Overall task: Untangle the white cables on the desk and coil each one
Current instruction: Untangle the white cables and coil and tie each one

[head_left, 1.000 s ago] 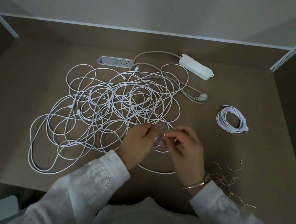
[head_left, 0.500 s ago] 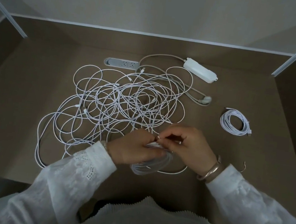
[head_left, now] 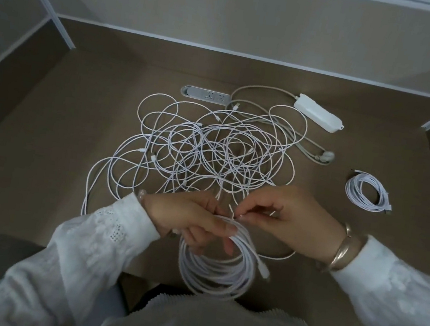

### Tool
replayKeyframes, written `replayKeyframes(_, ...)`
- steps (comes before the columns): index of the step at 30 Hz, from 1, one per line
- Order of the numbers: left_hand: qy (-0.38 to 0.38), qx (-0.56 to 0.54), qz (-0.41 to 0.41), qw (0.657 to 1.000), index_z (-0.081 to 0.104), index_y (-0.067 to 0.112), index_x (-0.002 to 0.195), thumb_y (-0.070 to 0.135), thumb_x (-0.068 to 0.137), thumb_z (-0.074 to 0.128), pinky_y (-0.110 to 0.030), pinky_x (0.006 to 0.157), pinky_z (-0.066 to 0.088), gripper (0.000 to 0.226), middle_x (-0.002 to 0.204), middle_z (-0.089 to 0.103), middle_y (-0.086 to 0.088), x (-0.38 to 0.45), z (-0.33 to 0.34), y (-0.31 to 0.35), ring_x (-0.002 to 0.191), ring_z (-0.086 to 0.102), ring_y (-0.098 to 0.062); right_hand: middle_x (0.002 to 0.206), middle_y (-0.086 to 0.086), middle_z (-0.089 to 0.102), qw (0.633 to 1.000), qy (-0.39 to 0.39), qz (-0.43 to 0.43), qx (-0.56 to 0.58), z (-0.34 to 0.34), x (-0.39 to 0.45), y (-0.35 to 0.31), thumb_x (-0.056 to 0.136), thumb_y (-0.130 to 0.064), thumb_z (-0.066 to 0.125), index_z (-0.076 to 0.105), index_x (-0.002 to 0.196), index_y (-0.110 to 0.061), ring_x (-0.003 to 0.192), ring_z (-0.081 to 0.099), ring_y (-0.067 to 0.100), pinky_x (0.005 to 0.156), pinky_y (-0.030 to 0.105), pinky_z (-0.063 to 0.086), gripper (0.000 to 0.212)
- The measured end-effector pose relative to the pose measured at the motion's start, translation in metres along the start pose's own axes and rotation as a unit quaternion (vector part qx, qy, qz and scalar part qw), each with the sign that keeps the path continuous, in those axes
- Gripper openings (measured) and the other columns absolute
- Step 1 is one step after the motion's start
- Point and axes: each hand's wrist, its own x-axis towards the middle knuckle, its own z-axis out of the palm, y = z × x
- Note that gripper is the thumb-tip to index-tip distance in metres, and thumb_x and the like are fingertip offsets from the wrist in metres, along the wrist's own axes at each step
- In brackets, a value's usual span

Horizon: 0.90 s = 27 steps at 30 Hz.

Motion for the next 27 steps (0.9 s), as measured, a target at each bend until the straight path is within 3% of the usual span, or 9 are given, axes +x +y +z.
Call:
replayKeyframes(3,-0.072,-0.069,-0.024,0.995,0.069,0.002,0.083,0.032,0.083,0.07,-0.015,0.047,0.033,0.031,0.039,0.029,0.012,-0.011,-0.011,-0.003,0.032,0.022,-0.001,0.089,-0.006,0.067,0.986,0.011,-0.113,-0.119,0.011,0.01,-0.015,0.09,-0.023,0.056,0.071,0.09,-0.013,0.081,0.061,0.006,0.073,0.023,0.049,0.018)
replayKeyframes(7,-0.184,-0.133,-0.053,0.972,0.068,0.005,0.081,0.033,0.085,0.067,-0.01,0.047,0.034,0.028,0.041,0.025,0.01,-0.024,-0.027,-0.005,0.032,0.02,-0.004,0.098,0.005,0.066,0.946,0.043,-0.235,-0.22,0.026,0.021,-0.031,0.094,-0.007,0.047,0.07,0.09,-0.006,0.09,0.059,0.018,0.077,0.029,0.051,0.023)
replayKeyframes(10,-0.25,-0.141,-0.063,0.956,0.067,0.007,0.083,0.03,0.089,0.062,-0.009,0.045,0.03,0.025,0.043,0.026,0.01,-0.031,-0.035,-0.01,0.033,0.022,-0.004,0.101,0.005,0.069,0.942,0.026,-0.266,-0.203,0.033,0.032,-0.041,0.1,-0.012,0.039,0.071,0.09,-0.004,0.098,0.063,0.022,0.088,0.029,0.051,0.035)
replayKeyframes(13,-0.264,-0.134,-0.068,0.953,0.066,0.007,0.083,0.03,0.089,0.062,-0.01,0.045,0.029,0.024,0.044,0.026,0.01,-0.04,-0.042,-0.015,0.033,0.022,-0.003,0.096,0.007,0.067,0.957,-0.012,-0.234,-0.17,0.039,0.041,-0.045,0.1,-0.017,0.037,0.07,0.092,-0.004,0.09,0.063,0.025,0.079,0.034,0.053,0.037)
replayKeyframes(16,-0.217,-0.091,-0.065,0.97,0.065,0.004,0.083,0.029,0.088,0.065,-0.011,0.046,0.031,0.025,0.044,0.026,0.011,-0.05,-0.048,-0.014,0.034,0.023,0.001,0.09,0.006,0.065,0.965,-0.039,-0.198,-0.17,0.041,0.047,-0.048,0.099,-0.02,0.041,0.07,0.092,-0.006,0.082,0.061,0.022,0.071,0.031,0.051,0.033)
replayKeyframes(19,-0.15,0.02,-0.057,0.987,0.067,0.005,0.083,0.019,0.091,0.061,-0.016,0.045,0.031,0.017,0.043,0.032,0.012,-0.059,-0.052,-0.005,0.035,0.027,0.0,0.085,0.0,0.064,0.974,-0.066,-0.151,-0.159,0.045,0.055,-0.053,0.093,-0.024,0.051,0.07,0.091,-0.011,0.08,0.057,0.012,0.073,0.017,0.045,0.023)
replayKeyframes(22,-0.031,0.154,-0.047,0.986,0.069,0.017,0.07,0.013,0.092,0.06,-0.015,0.041,0.029,0.023,0.043,0.034,0.009,-0.065,-0.047,0.003,0.037,0.03,-0.005,0.08,-0.005,0.063,0.977,-0.07,-0.102,-0.172,0.049,0.06,-0.055,0.089,-0.026,0.053,0.069,0.088,-0.014,0.076,0.053,0.004,0.071,0.009,0.037,0.02)
replayKeyframes(24,0.07,0.279,-0.01,0.958,0.064,0.018,0.058,0.023,0.087,0.066,-0.019,0.044,0.039,0.03,0.044,0.045,0.006,-0.067,-0.047,0.004,0.041,0.043,-0.007,0.077,-0.01,0.06,0.979,-0.047,-0.057,-0.193,0.055,0.067,-0.053,0.086,-0.024,0.056,0.068,0.085,-0.016,0.073,0.05,0.003,0.068,0.008,0.035,0.015)
replayKeyframes(27,0.188,0.428,0.045,0.883,0.062,0.012,0.067,0.041,0.083,0.061,-0.028,0.054,0.045,0.033,0.058,0.058,-0.003,-0.064,-0.046,-0.001,0.054,0.054,-0.01,0.067,-0.016,0.055,0.976,0.028,0.04,-0.212,0.065,0.074,-0.055,0.079,-0.015,0.064,0.067,0.079,-0.021,0.063,0.045,0.001,0.063,0.004,0.032,0.007)
